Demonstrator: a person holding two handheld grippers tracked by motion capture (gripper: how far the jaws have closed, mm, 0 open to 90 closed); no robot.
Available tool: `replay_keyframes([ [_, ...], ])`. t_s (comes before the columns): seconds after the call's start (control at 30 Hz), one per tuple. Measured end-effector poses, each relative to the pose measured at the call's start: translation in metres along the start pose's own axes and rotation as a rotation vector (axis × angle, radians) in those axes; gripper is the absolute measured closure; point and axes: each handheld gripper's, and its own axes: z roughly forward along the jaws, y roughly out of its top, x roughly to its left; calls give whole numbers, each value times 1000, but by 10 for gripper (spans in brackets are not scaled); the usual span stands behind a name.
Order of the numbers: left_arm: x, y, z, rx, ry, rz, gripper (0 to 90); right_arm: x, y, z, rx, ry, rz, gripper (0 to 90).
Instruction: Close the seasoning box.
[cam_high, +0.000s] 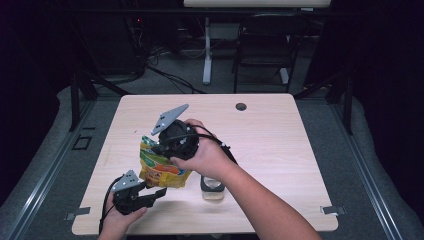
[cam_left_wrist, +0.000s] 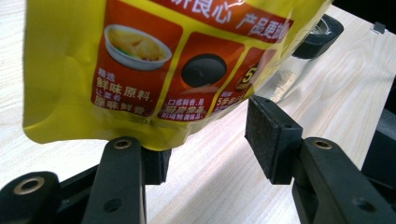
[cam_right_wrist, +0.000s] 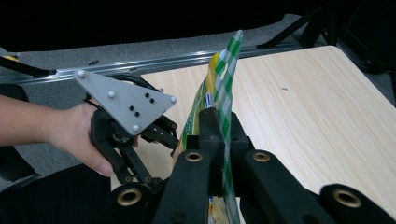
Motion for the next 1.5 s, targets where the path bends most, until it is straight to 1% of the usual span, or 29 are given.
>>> replay_keyframes([
  [0.07, 0, 0, -1, -1, -4, -2, 525, -1, -1, 0, -2, -1, 0, 900],
  [0.2, 1, 1, -3, -1, -3, 10, 525, -3, -3, -1, -5, -12, -7, 900],
  [0.23, 0, 1, -3, -5, -7, -4, 525, -4, -4, -1, -12, -12, -3, 900],
  [0.27, 1, 1, -3, -4, -8, 0, 524, -5, -5, -2, -11, -10, -3, 900],
  [0.43, 1, 2, -5, -11, -23, -11, 517, -10, -9, -3, -22, -13, 3, 900],
  [0.53, 2, 4, -7, -19, -33, 1, 514, -12, -10, -5, -28, -16, 8, 900],
  [0.57, 2, 4, -7, -22, -36, -2, 514, -13, -10, -5, -31, -14, 5, 900],
  [0.73, 2, 4, -7, -12, -30, 3, 513, -14, -13, -6, -34, -6, -3, 900],
  [0.8, 3, 3, -7, -11, -37, -8, 514, -15, -15, -5, -36, -7, -2, 900],
  [0.9, 4, 3, -8, -30, -48, -21, 514, -16, -18, -6, -32, -5, -9, 900],
  [1.0, 5, 3, -10, -27, -46, -21, 514, -18, -21, -7, -35, 5, -5, 900],
  [1.17, 5, 2, -8, -22, -44, -21, 514, -21, -27, -7, -33, 5, 6, 900],
  [1.3, 6, 2, -7, -16, -36, -24, 514, -22, -30, -6, -26, 4, 3, 900],
  [1.37, 7, 1, -8, -13, -36, -30, 514, -21, -31, -6, -24, 8, 1, 900],
  [1.4, 8, 1, -8, -24, -35, -35, 514, -21, -31, -5, -24, 6, 0, 900],
  [1.43, 8, 1, -9, -22, -33, -36, 514, -21, -32, -5, -19, 9, -6, 900],
  [1.5, 10, 0, -10, -22, -32, -47, 514, -20, -33, -4, -27, 8, -7, 900],
])
